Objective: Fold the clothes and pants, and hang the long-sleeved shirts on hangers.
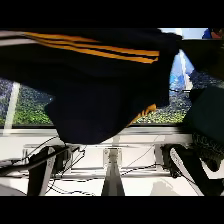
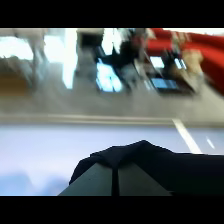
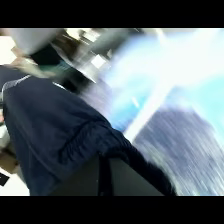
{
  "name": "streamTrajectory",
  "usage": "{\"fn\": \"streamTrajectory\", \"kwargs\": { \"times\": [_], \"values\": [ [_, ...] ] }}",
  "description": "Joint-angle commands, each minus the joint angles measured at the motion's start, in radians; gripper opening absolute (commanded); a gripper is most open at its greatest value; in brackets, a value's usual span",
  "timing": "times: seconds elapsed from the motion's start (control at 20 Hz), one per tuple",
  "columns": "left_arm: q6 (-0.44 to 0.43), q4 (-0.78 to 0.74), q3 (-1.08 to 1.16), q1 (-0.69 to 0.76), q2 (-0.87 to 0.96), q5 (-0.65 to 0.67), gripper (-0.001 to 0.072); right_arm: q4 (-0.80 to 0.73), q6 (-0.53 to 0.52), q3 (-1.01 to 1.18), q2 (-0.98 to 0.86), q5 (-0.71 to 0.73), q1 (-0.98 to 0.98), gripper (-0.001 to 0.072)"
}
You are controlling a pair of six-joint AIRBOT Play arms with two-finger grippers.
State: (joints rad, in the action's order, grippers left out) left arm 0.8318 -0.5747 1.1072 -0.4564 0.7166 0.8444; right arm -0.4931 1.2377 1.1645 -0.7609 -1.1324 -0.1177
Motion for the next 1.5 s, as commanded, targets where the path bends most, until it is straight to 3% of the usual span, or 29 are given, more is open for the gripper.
{"fn": "streamTrajectory", "kwargs": {
  "times": [0.0,0.25,0.35,0.45,0.6,0.7,0.95,1.05,1.2,1.25,1.3,1.35,1.45],
  "values": [
    [0.041,-0.112,-0.085,0.182,0.274,0.019,0.0,-0.085,0.036,-0.161,-0.175,0.162,0.0,0.0028],
    [0.134,-0.159,-0.103,0.449,0.568,-0.037,0.0001,-0.076,0.037,-0.199,-0.476,0.345,0.0,0.0028],
    [0.14,-0.158,-0.103,0.489,0.566,-0.037,0.0001,-0.084,0.03,-0.195,-0.521,0.347,0.0,0.0028],
    [0.209,-0.158,-0.103,0.494,0.525,-0.027,0.0001,-0.12,-0.012,-0.179,-0.523,0.347,-0.002,0.0028],
    [0.266,-0.159,-0.103,0.499,0.435,0.092,0.0001,-0.308,-0.034,-0.106,-0.523,0.307,-0.002,0.0028],
    [0.292,-0.159,-0.103,0.517,0.388,0.232,0.0001,-0.446,-0.034,-0.037,-0.523,0.176,-0.019,0.0028],
    [0.384,-0.237,-0.107,0.605,0.352,0.523,0.0001,-0.807,-0.035,0.106,-0.523,-0.354,-0.102,0.0028],
    [0.426,-0.351,-0.156,0.676,0.354,0.505,0.0002,-0.903,-0.038,0.091,-0.524,-0.462,-0.13,0.0028],
    [0.425,-0.364,-0.316,0.774,0.354,0.308,0.0005,-0.949,-0.093,0.015,-0.525,-0.461,-0.14,0.0029],
    [0.425,-0.363,-0.369,0.798,0.354,0.213,0.0121,-0.943,-0.1,-0.014,-0.525,-0.414,-0.139,0.0104],
    [0.426,-0.356,-0.408,0.813,0.354,0.142,0.0517,-0.943,-0.1,-0.035,-0.525,-0.352,-0.139,0.0401],
    [0.433,-0.344,-0.429,0.818,0.354,0.096,0.0679,-0.943,-0.096,-0.051,-0.525,-0.29,-0.139,0.0652],
    [0.44,-0.333,-0.434,0.817,0.354,0.052,0.0693,-0.937,-0.087,-0.057,-0.527,-0.19,-0.139,0.0661]
  ]
}}
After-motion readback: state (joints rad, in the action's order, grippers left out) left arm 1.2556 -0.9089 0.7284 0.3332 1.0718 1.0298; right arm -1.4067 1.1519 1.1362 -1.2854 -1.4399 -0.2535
